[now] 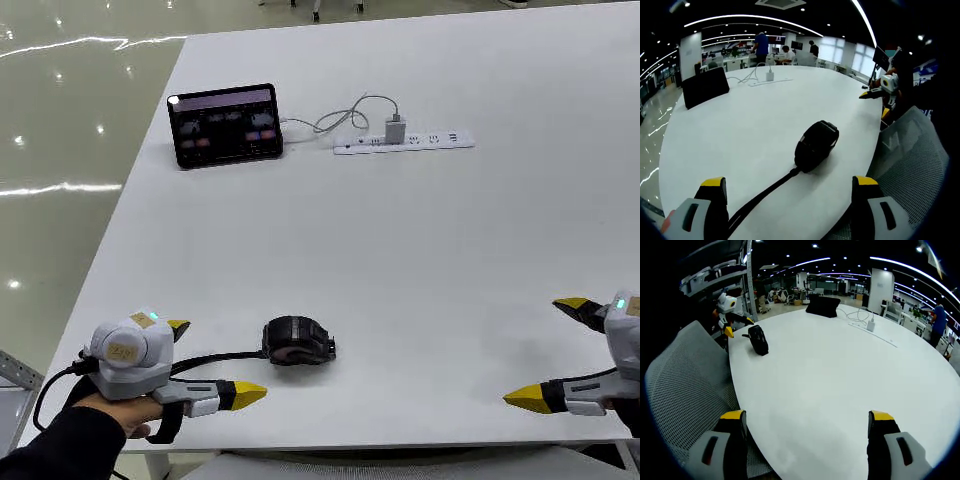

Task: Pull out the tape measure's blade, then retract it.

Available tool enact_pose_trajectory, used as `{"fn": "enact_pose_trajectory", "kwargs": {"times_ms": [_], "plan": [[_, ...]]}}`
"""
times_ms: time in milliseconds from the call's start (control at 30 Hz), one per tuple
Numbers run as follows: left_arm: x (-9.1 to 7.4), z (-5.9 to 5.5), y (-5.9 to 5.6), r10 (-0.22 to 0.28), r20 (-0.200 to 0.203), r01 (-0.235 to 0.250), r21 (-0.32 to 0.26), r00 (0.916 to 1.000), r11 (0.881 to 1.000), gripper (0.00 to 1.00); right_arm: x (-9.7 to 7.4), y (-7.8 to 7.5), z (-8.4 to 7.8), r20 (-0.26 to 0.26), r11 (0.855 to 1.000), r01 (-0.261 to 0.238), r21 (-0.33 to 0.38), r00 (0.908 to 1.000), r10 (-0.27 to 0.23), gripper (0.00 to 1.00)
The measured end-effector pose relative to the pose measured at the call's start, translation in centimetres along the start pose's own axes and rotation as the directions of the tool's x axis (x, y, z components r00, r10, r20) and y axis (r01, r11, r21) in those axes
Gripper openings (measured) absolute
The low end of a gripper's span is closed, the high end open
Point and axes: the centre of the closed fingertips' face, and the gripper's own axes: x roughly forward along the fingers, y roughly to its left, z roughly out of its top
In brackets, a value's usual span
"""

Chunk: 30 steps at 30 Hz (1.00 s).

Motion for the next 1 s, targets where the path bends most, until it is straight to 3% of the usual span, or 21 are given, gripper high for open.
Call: {"fn": "enact_pose_trajectory", "kwargs": {"times_ms": [233, 367, 467, 1000], "plan": [[-1.1, 0.7, 0.2, 0.006, 0.026, -0.006, 0.006, 0.9997, 1.0, 1.0, -1.8, -0.7, -1.5, 0.0, 0.999, 0.026, 0.03, 0.9997, -0.026, 1.0], [-1.3, 0.7, -0.2, -0.014, 0.025, 0.014, -0.004, 0.9996, 1.0, 1.0, -2.5, -0.9, -2.0, -0.001, 0.999, 0.038, 0.034, 0.9993, -0.038, 1.0], [-1.2, 0.2, 0.0, -0.011, 0.018, 0.012, -0.009, 0.9998, 1.0, 1.0, -2.9, -1.1, -2.3, -0.002, 0.998, 0.047, 0.043, 0.9989, -0.047, 1.0], [-1.5, 0.6, -0.7, -0.018, 0.02, 0.018, -0.025, 0.9997, 1.0, 1.0, -3.0, -0.9, -2.7, 0.0, 0.996, 0.053, 0.073, 0.9986, -0.053, 1.0]]}}
